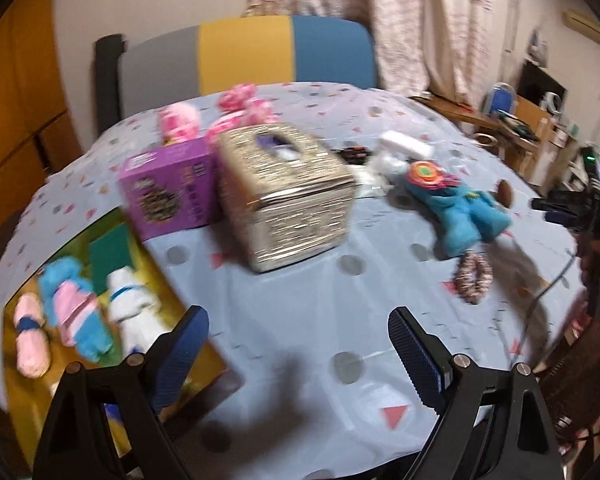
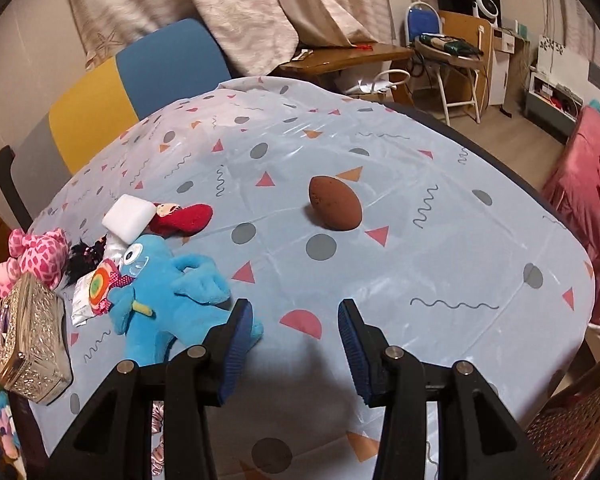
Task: Organize soft objects
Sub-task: 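Reach the left gripper to the blue lollipop plush monster and grasp it, then lift the blue plush monster with the left gripper while the right gripper grasps the red plush toy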
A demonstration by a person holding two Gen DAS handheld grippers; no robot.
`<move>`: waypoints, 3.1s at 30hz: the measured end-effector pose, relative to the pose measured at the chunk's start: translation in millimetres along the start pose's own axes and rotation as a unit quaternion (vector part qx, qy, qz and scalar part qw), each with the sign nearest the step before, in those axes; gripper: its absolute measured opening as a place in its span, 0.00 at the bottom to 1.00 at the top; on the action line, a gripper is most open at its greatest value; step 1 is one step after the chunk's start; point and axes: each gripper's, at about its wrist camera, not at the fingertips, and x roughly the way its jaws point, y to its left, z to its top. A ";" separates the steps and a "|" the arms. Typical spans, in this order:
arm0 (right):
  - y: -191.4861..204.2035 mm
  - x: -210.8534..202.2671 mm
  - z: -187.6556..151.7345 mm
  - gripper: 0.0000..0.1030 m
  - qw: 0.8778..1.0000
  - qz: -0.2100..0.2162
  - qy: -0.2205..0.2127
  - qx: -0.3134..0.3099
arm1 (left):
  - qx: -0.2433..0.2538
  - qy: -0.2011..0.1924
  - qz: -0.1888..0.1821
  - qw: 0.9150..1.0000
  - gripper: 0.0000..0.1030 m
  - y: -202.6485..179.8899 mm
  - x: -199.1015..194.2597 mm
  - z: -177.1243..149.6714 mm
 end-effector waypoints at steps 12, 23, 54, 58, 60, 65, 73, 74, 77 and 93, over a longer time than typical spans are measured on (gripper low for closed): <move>-15.8 2.9 -0.5 0.44 0.998 0.015 0.014 0.051 | 0.049 0.025 -0.103 0.993 0.88 -76.8 40.9 42.2; -24.5 -1.3 0.9 0.44 0.996 0.037 0.011 0.080 | 0.017 0.092 -0.182 0.979 0.89 -129.5 117.4 88.5; -22.6 11.5 -0.8 0.44 0.992 0.081 0.043 0.091 | -0.075 0.138 -0.218 0.963 0.74 -180.5 219.9 149.2; -26.5 11.8 -1.3 0.44 0.991 0.078 0.045 0.099 | -0.056 0.122 -0.239 0.962 0.75 -157.7 175.4 146.9; -27.5 11.7 -1.9 0.44 0.991 0.076 0.046 0.101 | -0.042 0.116 -0.246 0.961 0.75 -141.4 149.8 136.2; -27.6 11.9 -2.8 0.44 0.991 0.076 0.048 0.102 | -0.013 0.133 -0.254 0.958 0.75 -104.4 113.1 93.3; -21.4 15.3 -4.8 0.44 0.992 0.065 0.058 0.087 | -0.041 0.172 -0.221 0.959 0.75 -24.9 76.1 3.2; -19.9 15.8 -5.2 0.44 0.993 0.065 0.059 0.083 | -0.050 0.175 -0.214 0.960 0.75 -19.5 78.2 -1.7; -11.6 17.9 -7.3 0.44 0.994 0.065 0.066 0.062 | -0.083 0.172 -0.207 0.959 0.78 2.9 84.4 -21.1; 59.8 44.3 5.6 0.42 0.989 0.102 0.105 -0.033 | -0.091 0.136 -0.216 0.963 0.78 -5.4 94.2 -21.7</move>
